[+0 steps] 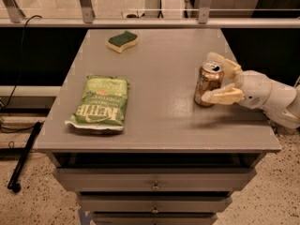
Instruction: Place orange can upright
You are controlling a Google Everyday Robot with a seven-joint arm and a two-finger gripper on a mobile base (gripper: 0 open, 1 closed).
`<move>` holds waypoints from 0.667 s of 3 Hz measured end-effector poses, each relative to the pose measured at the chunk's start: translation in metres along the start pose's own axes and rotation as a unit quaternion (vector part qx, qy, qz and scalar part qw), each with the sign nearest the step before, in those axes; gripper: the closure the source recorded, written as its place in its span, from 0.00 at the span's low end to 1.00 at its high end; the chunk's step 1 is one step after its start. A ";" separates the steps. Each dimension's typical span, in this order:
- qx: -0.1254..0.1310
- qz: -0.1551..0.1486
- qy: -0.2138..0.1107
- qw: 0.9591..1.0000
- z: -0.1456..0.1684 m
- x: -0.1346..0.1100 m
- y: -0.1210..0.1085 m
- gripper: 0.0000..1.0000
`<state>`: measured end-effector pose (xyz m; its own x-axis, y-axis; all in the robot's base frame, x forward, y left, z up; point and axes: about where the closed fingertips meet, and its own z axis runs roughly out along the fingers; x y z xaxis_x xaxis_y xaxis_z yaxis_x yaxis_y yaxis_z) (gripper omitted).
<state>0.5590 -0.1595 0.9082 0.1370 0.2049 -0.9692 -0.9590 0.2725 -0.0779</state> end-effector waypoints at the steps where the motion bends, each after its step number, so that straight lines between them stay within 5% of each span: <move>1: 0.001 -0.003 0.006 1.000 -0.003 -0.002 0.000 0.00; 2: 0.011 -0.025 0.051 0.998 -0.024 -0.020 -0.004 0.00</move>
Offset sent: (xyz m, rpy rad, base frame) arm -0.0105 -0.0662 0.0274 -0.2203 -0.0297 -0.0958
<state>0.5538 -0.1874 0.9223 0.1586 0.0946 -0.9828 -0.9458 0.3004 -0.1237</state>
